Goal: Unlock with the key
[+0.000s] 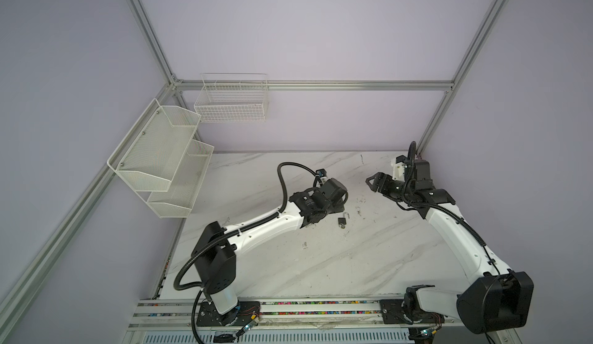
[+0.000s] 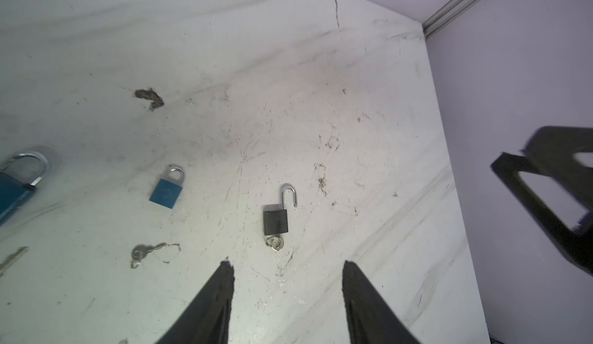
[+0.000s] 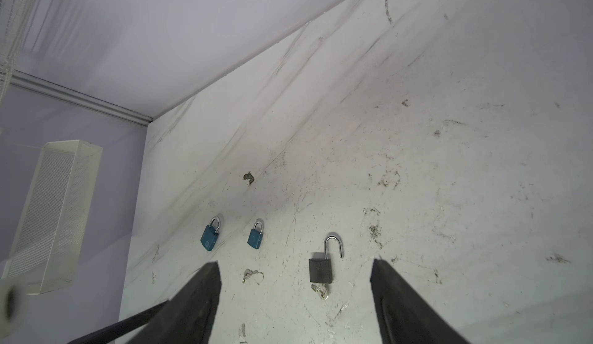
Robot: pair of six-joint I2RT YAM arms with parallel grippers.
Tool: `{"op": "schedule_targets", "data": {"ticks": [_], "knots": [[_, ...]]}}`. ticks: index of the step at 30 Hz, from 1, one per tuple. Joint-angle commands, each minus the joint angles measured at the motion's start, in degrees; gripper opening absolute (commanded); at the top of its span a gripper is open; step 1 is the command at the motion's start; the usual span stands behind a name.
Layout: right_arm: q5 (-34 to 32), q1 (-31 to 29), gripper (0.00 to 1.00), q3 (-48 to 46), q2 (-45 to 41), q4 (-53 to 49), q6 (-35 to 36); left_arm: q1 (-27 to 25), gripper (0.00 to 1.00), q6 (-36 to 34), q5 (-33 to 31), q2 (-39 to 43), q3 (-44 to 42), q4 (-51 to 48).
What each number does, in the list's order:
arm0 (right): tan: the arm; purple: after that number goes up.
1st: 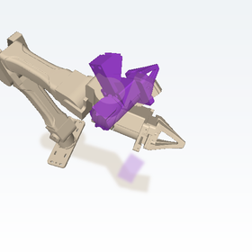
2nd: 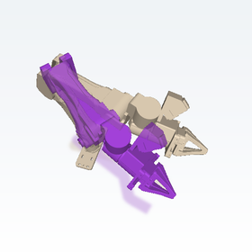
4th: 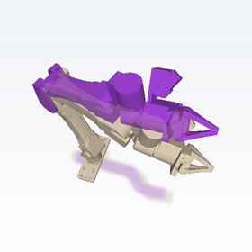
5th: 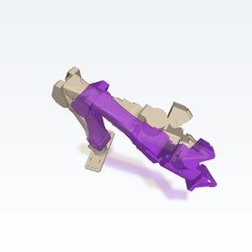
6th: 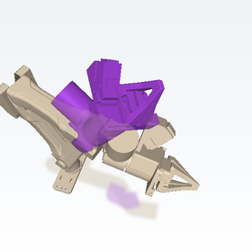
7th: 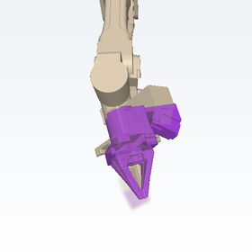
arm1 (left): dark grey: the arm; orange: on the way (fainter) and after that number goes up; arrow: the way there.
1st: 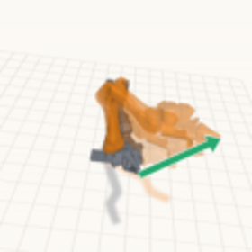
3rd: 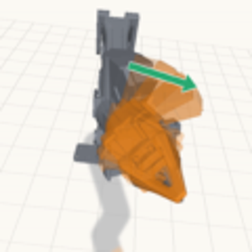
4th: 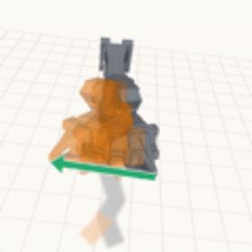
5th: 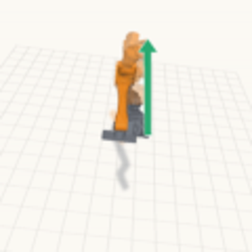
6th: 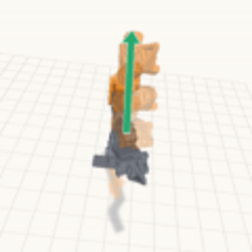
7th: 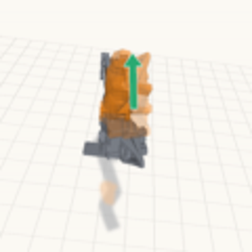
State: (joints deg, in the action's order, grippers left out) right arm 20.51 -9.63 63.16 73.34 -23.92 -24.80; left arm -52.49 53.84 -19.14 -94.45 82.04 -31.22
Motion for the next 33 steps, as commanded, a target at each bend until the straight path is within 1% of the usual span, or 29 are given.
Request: {"op": "schedule_targets", "data": {"ticks": [1, 3, 6, 10, 16, 18, 23, 28, 31, 33], "knots": [[-1.2, -4.9, 0.77, 1.1, 2.7, 2.1, 0.2, 2.2, 0.59, -3.6, -3.9, 6.3, -8.1, 2.3], [-3.1, -8.7, 0.76, 2.2, 5.0, 1.8, 0.0, 3.8, 0.61, -4.7, -3.7, 10.1, -11.5, 3.1], [-6.0, -15.2, 0.76, 3.4, 9.8, 2.5, -1.1, 6.6, 0.61, -7.5, -2.6, 16.0, -15.8, 4.3], [-9.5, -22.1, 0.75, 3.3, 13.9, 4.3, -4.5, 10.8, 0.61, -10.3, -0.8, 21.5, -20.2, 4.2], [-13.7, -32.4, 0.71, 2.2, 19.5, 8.1, -11.5, 16.0, 0.62, -13.2, 2.0, 27.0, -24.7, 3.3], [-15.2, -34.7, 0.69, 2.6, 21.3, 8.2, -13.3, 17.3, 0.62, -13.8, 2.9, 28.2, -26.1, 3.2], [-17.4, -38.7, 0.65, 2.7, 24.4, 10.2, -17.3, 19.7, 0.62, -14.5, 4.6, 30.2, -29.0, 4.1], [-19.8, -40.7, 0.53, 5.0, 28.2, 9.1, -19.8, 21.1, 0.62, -14.1, 5.2, 31.3, -31.0, 4.5], [-20.8, -40.9, 0.51, 6.1, 30.1, 8.4, -21.0, 21.7, 0.62, -13.8, 5.3, 31.6, -31.6, 4.5], [-20.7, -41.0, 0.46, 6.1, 30.8, 9.3, -21.6, 21.9, 0.62, -13.7, 5.3, 31.7, -31.9, 4.6]]}}
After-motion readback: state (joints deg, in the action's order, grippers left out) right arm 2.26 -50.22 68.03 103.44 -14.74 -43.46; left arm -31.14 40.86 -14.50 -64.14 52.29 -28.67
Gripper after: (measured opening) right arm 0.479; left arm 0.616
